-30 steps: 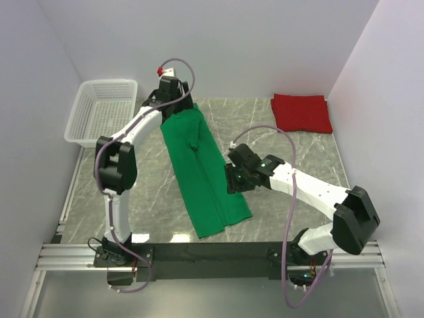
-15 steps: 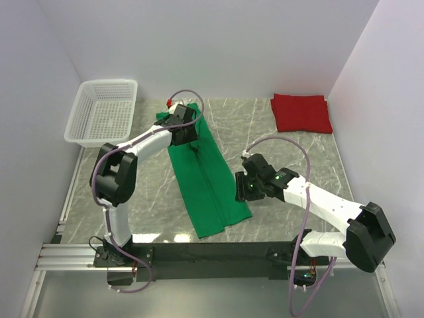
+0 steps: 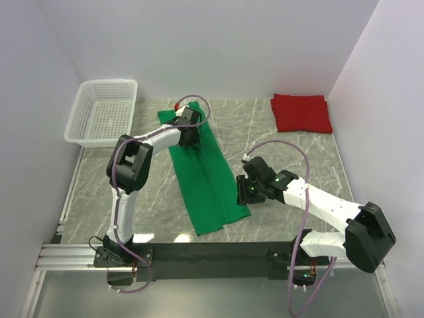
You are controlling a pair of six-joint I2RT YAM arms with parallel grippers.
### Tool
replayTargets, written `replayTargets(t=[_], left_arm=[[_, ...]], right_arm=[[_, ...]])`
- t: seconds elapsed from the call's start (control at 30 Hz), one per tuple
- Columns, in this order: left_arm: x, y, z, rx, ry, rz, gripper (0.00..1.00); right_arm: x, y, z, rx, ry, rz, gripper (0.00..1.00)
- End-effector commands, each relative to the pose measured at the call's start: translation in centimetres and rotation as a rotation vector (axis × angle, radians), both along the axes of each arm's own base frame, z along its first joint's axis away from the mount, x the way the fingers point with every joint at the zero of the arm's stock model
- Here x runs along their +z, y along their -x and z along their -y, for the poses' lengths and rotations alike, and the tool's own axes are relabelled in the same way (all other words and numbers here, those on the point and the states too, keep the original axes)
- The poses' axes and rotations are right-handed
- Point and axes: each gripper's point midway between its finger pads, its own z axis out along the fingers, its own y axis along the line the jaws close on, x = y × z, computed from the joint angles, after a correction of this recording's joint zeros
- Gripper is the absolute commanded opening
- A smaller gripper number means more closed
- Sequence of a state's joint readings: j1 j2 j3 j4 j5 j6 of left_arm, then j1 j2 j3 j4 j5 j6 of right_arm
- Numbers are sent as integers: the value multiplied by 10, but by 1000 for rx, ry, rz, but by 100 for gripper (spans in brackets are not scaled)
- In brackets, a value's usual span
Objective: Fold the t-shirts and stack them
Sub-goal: Fold the tshirt
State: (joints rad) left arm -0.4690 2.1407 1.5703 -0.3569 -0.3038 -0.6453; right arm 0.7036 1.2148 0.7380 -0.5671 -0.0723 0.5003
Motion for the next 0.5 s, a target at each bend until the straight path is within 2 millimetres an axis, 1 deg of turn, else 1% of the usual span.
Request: replayTargets(t=[0.0, 0.03, 0.13, 0.17, 0.27, 0.3, 0.33, 0.37, 0.43, 0.47], left_arm=[[-7, -19, -3, -38, -46, 19, 55], [-9, -24, -8, -54, -61, 19, 55], [-16, -38, -12, -89, -63, 17, 56], [-16, -46, -16, -90, -63, 25, 57], [-17, -56, -18, -124, -71, 29, 61], [-9, -60, -16, -131, -68, 39, 66], [-6, -59, -13, -142, -57, 35, 69], [6, -59, -11, -144, -42, 48, 71], [17, -49, -6, -139, -2, 51, 78], [31, -38, -5, -147, 32, 60, 80]], right_arm=[[3, -4, -4, 1, -32, 21, 51], [3, -4, -5, 1, -36, 17, 51], [1, -4, -10, 3, -47, -1, 51], [2, -5, -12, 6, -52, -2, 51], [4, -8, -16, 8, -57, -12, 51], [5, -9, -17, 7, -59, -11, 51], [5, -9, -17, 7, -55, -10, 51], [8, -13, -15, -9, -44, 3, 51], [10, -16, -12, -27, -32, 17, 51], [10, -18, -9, -46, -20, 25, 51]])
